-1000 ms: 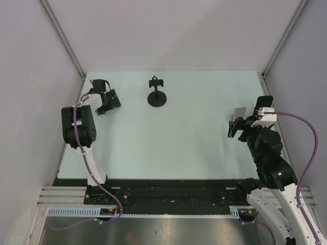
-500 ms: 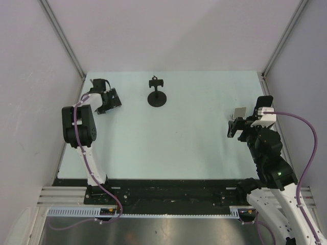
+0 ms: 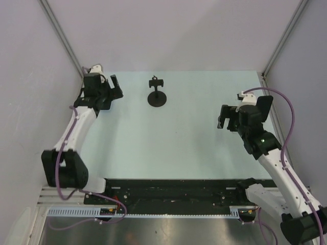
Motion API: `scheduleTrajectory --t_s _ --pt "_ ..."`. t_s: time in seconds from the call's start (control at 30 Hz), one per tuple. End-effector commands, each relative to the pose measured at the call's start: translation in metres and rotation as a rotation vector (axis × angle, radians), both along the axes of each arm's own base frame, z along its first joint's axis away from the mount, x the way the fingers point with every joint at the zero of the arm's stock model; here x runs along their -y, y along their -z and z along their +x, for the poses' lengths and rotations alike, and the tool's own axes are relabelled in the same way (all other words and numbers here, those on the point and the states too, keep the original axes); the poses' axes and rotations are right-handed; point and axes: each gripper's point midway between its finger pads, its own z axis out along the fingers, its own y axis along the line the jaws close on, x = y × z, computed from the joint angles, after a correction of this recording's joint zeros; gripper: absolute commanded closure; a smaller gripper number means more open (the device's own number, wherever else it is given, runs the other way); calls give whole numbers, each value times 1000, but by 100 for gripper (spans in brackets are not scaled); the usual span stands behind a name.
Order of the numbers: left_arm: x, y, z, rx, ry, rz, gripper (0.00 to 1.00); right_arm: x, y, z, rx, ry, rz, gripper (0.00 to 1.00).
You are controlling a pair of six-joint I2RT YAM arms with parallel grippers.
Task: Remove the phone from the phone stand
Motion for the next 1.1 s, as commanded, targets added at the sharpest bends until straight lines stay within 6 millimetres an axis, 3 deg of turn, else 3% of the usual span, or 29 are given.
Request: scheduleTrajectory --t_s 0.0,0.2,0.23,0.27,0.37,0.4,0.47,0.7,1.0,1.07 --pt "29 -56 -38 156 102 59 0 6 -2 20 -42 53 20 0" --pt "43 -102 -99 340 161 90 0 34 16 65 -104 158 49 0" --pt "45 -94 -107 342 164 100 0 37 11 75 -84 168 39 0" --pt "45 -107 -120 399 173 105 0 43 20 83 -99 192 11 0" --pt "52 -100 -139 425 210 148 0 60 24 104 -83 217 -43 0" --pt "54 -97 -142 428 221 158 0 64 36 111 -114 221 -56 0" --pt "57 -82 -148 416 234 190 0 71 40 121 -111 217 -81 0" --pt "70 -85 -157 456 284 210 0 100 55 141 -111 232 -167 0" --pt "72 -89 -163 478 284 220 0 86 85 157 -149 139 -147 1" --pt "72 -89 -163 477 282 219 0 98 97 158 -180 160 -132 3"
